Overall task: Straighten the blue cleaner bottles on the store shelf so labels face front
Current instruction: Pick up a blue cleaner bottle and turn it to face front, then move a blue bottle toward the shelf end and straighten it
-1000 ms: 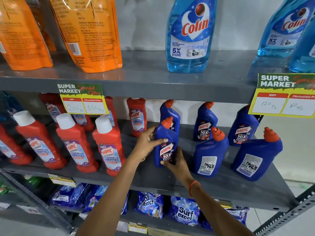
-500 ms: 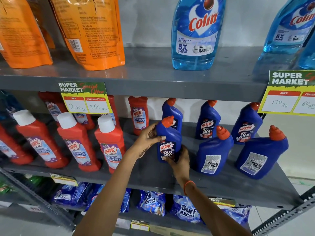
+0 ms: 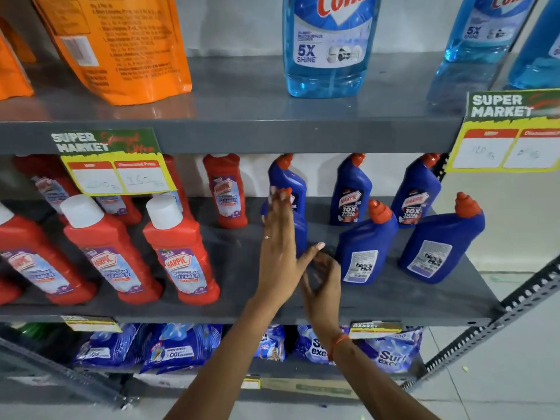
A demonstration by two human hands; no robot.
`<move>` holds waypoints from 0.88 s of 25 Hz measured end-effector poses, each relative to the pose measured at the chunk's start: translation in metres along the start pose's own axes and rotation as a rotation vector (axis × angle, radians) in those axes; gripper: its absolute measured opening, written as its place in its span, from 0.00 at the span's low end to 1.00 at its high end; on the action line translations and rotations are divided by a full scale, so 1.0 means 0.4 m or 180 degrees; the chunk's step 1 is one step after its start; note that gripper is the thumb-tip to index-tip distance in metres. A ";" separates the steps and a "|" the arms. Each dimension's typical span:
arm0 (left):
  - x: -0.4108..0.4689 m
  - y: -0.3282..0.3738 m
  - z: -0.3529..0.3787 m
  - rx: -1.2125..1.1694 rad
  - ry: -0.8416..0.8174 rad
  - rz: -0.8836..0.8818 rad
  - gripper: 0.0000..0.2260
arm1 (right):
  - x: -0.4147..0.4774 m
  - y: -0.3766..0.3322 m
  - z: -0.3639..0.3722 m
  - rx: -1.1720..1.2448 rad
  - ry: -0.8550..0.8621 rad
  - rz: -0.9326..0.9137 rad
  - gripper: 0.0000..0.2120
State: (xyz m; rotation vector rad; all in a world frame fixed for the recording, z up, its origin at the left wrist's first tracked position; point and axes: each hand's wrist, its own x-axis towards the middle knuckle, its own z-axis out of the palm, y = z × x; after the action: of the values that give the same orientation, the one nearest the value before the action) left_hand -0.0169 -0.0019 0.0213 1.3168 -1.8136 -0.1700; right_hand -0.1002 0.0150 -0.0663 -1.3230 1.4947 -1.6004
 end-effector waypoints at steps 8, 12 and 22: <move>-0.043 0.087 0.178 -0.0595 -0.0289 -0.0393 0.25 | 0.066 0.034 -0.243 -0.0495 0.0487 -0.0131 0.26; -0.044 0.093 0.227 -0.0730 -0.0398 -0.1071 0.21 | 0.148 0.066 -0.307 -0.0303 -0.0745 0.0509 0.23; -0.027 0.261 0.275 -0.1284 -0.0129 -0.1533 0.31 | 0.152 0.056 -0.371 -0.0469 -0.0614 -0.0184 0.15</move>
State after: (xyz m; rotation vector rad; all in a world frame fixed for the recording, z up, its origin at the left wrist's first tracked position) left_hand -0.1674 0.0128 0.0056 1.4302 -1.3676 -0.7839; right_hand -0.2616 0.0128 -0.0538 -1.5676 1.4902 -1.3745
